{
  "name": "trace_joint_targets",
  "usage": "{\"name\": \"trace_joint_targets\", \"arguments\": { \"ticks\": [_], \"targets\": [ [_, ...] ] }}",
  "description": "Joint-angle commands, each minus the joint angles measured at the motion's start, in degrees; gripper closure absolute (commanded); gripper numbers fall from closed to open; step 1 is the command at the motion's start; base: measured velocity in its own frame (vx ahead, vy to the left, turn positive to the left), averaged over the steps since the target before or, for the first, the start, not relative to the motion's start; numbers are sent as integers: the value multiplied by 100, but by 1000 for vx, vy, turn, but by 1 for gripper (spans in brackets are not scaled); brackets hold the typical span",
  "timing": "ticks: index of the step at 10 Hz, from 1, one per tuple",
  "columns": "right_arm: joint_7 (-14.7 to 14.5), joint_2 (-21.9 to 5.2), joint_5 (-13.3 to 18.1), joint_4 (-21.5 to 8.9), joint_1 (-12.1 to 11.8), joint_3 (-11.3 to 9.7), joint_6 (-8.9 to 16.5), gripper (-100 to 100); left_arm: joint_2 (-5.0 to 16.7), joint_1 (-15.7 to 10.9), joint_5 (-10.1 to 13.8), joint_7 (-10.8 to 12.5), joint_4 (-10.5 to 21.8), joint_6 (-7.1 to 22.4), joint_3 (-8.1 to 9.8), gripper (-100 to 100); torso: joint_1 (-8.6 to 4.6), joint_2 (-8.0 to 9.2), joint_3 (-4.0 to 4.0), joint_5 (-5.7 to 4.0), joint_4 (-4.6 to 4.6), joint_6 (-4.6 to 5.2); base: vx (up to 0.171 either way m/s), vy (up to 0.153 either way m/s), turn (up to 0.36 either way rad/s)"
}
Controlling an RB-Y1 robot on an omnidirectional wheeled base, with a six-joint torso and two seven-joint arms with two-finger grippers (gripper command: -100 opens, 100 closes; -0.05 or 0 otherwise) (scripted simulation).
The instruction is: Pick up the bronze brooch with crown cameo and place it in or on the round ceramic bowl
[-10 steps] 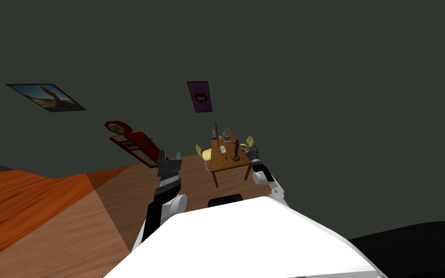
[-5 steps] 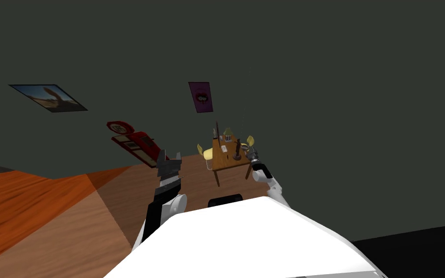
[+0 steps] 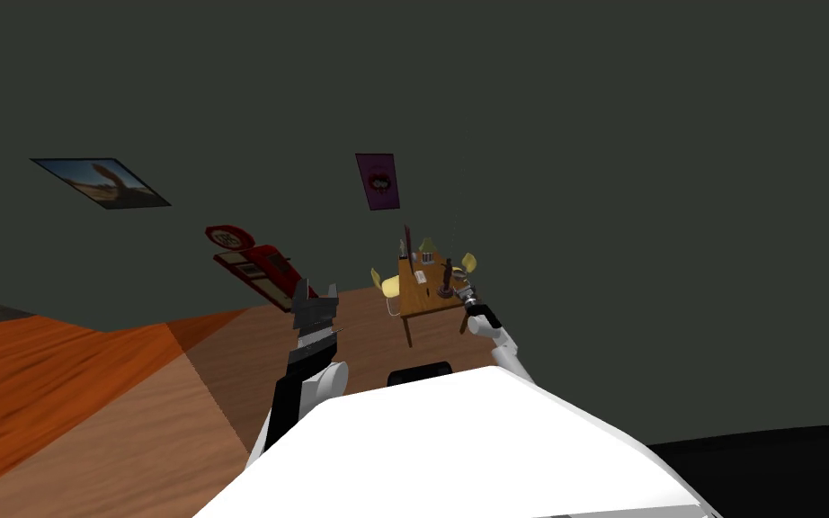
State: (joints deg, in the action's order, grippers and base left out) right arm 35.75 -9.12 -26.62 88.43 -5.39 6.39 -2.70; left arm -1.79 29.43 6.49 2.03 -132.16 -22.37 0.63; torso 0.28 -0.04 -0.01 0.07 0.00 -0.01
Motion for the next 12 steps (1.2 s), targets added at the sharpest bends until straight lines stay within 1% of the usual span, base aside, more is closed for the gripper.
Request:
{"name": "trace_joint_targets", "arguments": {
  "ticks": [1, 3, 4, 5, 6, 7, 8, 9, 11, 12],
  "targets": [
    [128, -64, -91, -216, 66, 26, 92, -100, 0, 0, 0, 0, 0, 0, 0, 0, 0, 0, 0, 0, 0, 0, -1, 52, 9],
    [416, -67, -325, -726, 305, 137, 417, -100, 0, 0, 0, 0, 0, 0, 0, 0, -3, -6, -3, -1, -1, 0, 19, 85, 37],
    [416, -67, -325, -744, 305, 137, 461, -100, 0, 0, 0, 0, 0, 0, 0, 0, 10, -9, -5, 2, -2, -1, 22, 70, 12],
    [548, -69, -433, -972, 418, 193, 645, -100, 0, 0, 0, 0, 0, 0, 0, 0, 0, -8, -5, 1, -2, 1, 28, 59, 33],
    [548, -69, -433, -1001, 418, 193, 645, -100, 0, 0, 0, 0, 0, 0, 0, 0, -4, -10, -6, -1, -2, 0, 22, 45, 19],
    [671, -72, -534, -1237, 525, 248, 828, -100, 0, 0, 0, 0, 0, 0, 0, 0, -10, -9, -5, -1, -2, 1, 21, 54, 54],
    [786, -77, -629, -1490, 626, 302, 958, -100, 0, 0, 0, 0, 0, 0, 0, 0, -8, -10, -5, -2, -2, 0, 38, 90, 70],
    [786, -77, -629, -1491, 626, 302, 1009, -100, 0, 0, 0, 0, 0, 0, 0, 0, 3, -15, -8, 1, -3, 0, 45, 68, 16],
    [989, -92, -796, -1911, 813, 409, 1340, -100, 0, 0, 0, 0, 0, 0, 0, 0, -4, -15, -8, 0, -3, 1, 51, 69, 68],
    [989, -92, -796, -1943, 813, 409, 1358, -100, 0, 1, 0, 0, 0, 0, 0, 0, 1, -22, -12, 1, -4, -1, 60, 52, 33]
  ]
}}
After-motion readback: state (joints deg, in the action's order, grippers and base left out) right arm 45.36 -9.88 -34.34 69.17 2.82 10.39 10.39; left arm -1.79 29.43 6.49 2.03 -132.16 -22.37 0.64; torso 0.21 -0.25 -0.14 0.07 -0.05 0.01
